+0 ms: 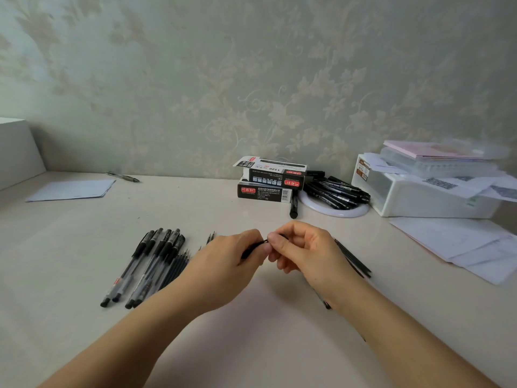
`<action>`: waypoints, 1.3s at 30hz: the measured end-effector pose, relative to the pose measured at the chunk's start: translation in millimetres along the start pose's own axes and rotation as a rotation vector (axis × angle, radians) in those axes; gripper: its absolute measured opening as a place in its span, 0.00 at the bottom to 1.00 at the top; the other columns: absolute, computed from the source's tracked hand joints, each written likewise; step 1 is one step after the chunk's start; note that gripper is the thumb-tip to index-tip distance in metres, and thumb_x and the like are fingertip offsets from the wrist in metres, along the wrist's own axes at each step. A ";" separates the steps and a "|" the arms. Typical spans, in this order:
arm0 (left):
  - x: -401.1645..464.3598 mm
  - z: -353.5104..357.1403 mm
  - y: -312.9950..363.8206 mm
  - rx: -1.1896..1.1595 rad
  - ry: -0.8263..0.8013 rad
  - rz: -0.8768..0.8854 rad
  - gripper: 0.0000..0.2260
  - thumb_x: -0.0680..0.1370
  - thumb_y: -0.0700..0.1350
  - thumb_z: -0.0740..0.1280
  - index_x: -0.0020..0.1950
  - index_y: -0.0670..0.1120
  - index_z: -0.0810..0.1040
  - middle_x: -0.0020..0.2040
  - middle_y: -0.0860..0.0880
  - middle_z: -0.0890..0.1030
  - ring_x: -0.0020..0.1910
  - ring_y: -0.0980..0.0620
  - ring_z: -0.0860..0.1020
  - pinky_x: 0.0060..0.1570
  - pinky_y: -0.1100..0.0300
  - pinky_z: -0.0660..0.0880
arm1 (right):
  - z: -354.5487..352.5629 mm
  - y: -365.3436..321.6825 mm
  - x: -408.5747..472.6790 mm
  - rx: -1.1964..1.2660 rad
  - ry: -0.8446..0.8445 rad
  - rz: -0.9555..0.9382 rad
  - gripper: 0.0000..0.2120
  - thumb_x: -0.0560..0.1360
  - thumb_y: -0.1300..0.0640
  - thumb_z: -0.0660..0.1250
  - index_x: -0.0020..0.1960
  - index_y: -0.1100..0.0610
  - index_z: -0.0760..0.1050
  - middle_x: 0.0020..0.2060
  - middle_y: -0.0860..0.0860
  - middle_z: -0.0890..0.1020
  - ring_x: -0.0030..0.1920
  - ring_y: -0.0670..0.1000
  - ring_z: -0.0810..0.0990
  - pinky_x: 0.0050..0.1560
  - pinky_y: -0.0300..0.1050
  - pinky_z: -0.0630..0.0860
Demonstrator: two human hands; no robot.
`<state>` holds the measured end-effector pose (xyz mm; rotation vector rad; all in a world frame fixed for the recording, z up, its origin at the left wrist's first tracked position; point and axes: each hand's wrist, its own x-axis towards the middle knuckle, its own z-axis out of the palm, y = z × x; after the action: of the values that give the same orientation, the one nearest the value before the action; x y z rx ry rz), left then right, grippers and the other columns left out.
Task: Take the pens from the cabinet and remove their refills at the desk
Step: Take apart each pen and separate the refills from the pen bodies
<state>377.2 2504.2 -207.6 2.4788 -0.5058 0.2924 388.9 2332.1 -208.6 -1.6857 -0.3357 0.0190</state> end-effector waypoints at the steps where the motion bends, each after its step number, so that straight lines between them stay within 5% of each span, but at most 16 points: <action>1: 0.4 -0.2 0.3 0.031 -0.001 -0.009 0.15 0.81 0.57 0.55 0.35 0.57 0.66 0.28 0.56 0.72 0.29 0.55 0.69 0.31 0.55 0.65 | 0.2 -0.3 -0.1 0.010 0.000 -0.008 0.07 0.78 0.58 0.68 0.47 0.62 0.79 0.32 0.51 0.83 0.31 0.45 0.78 0.34 0.36 0.75; 7: 1.5 -1.7 3.8 0.107 0.036 -0.021 0.18 0.79 0.62 0.50 0.35 0.54 0.64 0.29 0.60 0.72 0.28 0.53 0.67 0.29 0.57 0.60 | 0.7 -3.1 0.7 0.058 0.028 -0.067 0.06 0.77 0.59 0.69 0.45 0.61 0.78 0.31 0.52 0.81 0.30 0.45 0.76 0.34 0.35 0.74; 24: 5.3 -8.1 -2.8 0.015 0.131 -0.117 0.27 0.73 0.69 0.54 0.31 0.46 0.60 0.23 0.51 0.61 0.26 0.52 0.59 0.28 0.57 0.57 | 5.9 -1.0 0.4 0.117 0.168 -0.187 0.04 0.77 0.58 0.69 0.46 0.59 0.77 0.33 0.51 0.83 0.32 0.43 0.78 0.37 0.33 0.76; 27: 3.7 -1.7 -4.5 0.040 0.131 -0.127 0.26 0.74 0.69 0.54 0.31 0.47 0.60 0.24 0.51 0.64 0.26 0.52 0.61 0.29 0.56 0.59 | 2.3 6.8 2.2 -0.086 0.262 -0.187 0.02 0.76 0.56 0.70 0.46 0.52 0.78 0.36 0.49 0.84 0.36 0.43 0.81 0.41 0.36 0.78; 31: 3.6 1.8 -7.6 0.031 0.163 -0.169 0.19 0.77 0.64 0.54 0.39 0.50 0.65 0.26 0.51 0.70 0.30 0.52 0.68 0.31 0.55 0.63 | -7.0 17.1 2.9 -0.644 0.217 -0.259 0.05 0.75 0.54 0.72 0.46 0.49 0.76 0.36 0.43 0.81 0.39 0.41 0.79 0.41 0.34 0.75; 35: 4.5 2.1 -9.5 -0.022 0.169 -0.159 0.11 0.80 0.56 0.56 0.44 0.51 0.63 0.28 0.51 0.72 0.31 0.49 0.69 0.30 0.54 0.63 | -4.5 23.1 3.1 -0.891 0.101 -0.310 0.03 0.74 0.52 0.71 0.46 0.47 0.76 0.32 0.38 0.74 0.38 0.39 0.71 0.38 0.34 0.66; 39: 4.4 4.8 -10.0 -0.007 0.146 -0.119 0.10 0.80 0.54 0.57 0.42 0.50 0.63 0.29 0.50 0.72 0.32 0.49 0.68 0.33 0.52 0.65 | -4.6 22.4 3.7 -1.018 0.064 -0.342 0.02 0.74 0.53 0.70 0.45 0.48 0.78 0.40 0.41 0.78 0.44 0.46 0.70 0.44 0.41 0.65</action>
<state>385.7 2507.7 -215.2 2.4471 -0.2968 0.4188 398.1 2326.2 -229.1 -2.5928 -0.6469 -0.5384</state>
